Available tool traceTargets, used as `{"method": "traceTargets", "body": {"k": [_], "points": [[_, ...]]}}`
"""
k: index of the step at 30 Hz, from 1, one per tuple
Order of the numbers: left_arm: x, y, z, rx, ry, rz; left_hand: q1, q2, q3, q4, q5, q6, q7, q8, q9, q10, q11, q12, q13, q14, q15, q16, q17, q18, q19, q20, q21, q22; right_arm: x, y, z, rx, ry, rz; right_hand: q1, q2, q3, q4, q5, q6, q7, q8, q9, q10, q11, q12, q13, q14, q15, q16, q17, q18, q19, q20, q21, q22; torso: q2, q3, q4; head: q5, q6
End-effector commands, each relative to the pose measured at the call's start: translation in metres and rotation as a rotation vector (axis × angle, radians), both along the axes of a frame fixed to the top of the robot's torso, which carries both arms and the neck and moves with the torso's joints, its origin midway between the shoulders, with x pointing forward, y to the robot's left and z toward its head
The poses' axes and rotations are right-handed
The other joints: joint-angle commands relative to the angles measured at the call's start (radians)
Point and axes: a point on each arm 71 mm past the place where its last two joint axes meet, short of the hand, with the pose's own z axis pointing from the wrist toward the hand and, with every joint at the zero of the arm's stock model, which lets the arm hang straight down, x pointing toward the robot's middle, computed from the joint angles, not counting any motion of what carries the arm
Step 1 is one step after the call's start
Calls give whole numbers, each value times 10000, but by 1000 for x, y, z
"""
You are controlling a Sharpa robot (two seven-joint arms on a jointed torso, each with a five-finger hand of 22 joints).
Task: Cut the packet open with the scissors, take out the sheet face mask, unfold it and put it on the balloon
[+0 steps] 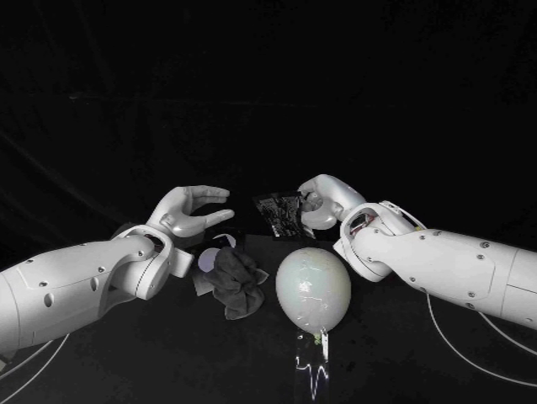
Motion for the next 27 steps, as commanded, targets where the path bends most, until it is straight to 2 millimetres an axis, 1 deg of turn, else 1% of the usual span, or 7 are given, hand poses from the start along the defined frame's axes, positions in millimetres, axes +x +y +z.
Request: {"method": "traceTargets", "body": {"k": [1,5,8,12,16,23,27], "points": [[-2,3,4,-454,-153,563,17,133,-160,-5,-8,236,989,103,58,-11,-48,91,17,401,-20,275,192,-92,495,2,258,84,5,-8,1,191,78,-894,-72,98,148,-226,214,34,-30,707,959,271,-88,88,35,54,-68,69,34,-32,-106,5,135,130,3,-4,-5,-64,56],[-5,-3,5,-443,-88,594,46,286,-258,-34,-6,805,841,420,200,426,-224,483,96,1458,-290,1283,647,53,3300,-43,1717,639,7,-11,2,-10,-60,-1166,-173,62,200,-342,614,57,-47,795,941,295,-106,136,100,95,-88,82,92,-20,-229,-4,387,393,3,-12,-6,-136,108],[-7,-11,4,-398,64,532,-70,427,-306,-46,14,1158,576,682,282,997,-474,925,187,2571,-665,2504,1177,554,4654,-185,2548,998,7,-10,2,-244,-200,-1224,-221,52,220,-391,769,65,-57,839,931,304,-115,157,130,113,-98,87,119,-13,-290,-7,501,516,13,-17,-11,-193,130],[-8,-34,-2,-422,1016,19,-1216,1047,-444,-33,-20,1826,358,1012,378,2396,-939,1641,370,4123,-1235,3903,1746,1175,6102,-383,3556,1448,5,-4,3,-651,-418,-1134,-323,-14,237,-495,1374,112,-87,955,926,351,-144,222,201,180,-130,115,183,3,-387,-10,740,766,15,-7,14,-257,143],[-6,-53,-8,-396,1818,-370,-2470,1294,-733,25,-1,1951,266,961,332,2763,-1049,1468,275,4607,-1393,3986,1787,1151,6228,-462,3711,1507,3,2,3,-896,-554,-1005,-389,-39,245,-561,1771,126,-105,1039,921,373,-163,272,254,217,-150,130,229,17,-459,-11,903,941,14,-10,9,-274,127],[3,-83,-20,183,3027,-452,-3947,963,-958,61,11,1693,414,695,214,2754,-921,1066,106,4511,-1274,3514,1637,1127,5919,-371,3524,1391,-1,12,3,-1356,-791,-847,-581,-197,212,-778,3431,243,-204,1390,978,454,-257,570,462,414,-246,254,390,61,-574,-35,1402,1433,15,-6,-14,-279,123],[7,-94,-24,579,3419,-415,-4620,113,-1374,89,27,1455,554,519,123,2533,-782,849,12,4269,-1131,3086,1490,1146,5761,-291,3289,1236,-1,15,3,-1512,-862,-852,-762,-296,211,-882,4520,308,-296,1715,1073,478,-341,937,668,576,-328,405,536,93,-573,-59,1669,1690,20,4,-19,-279,117]]}}
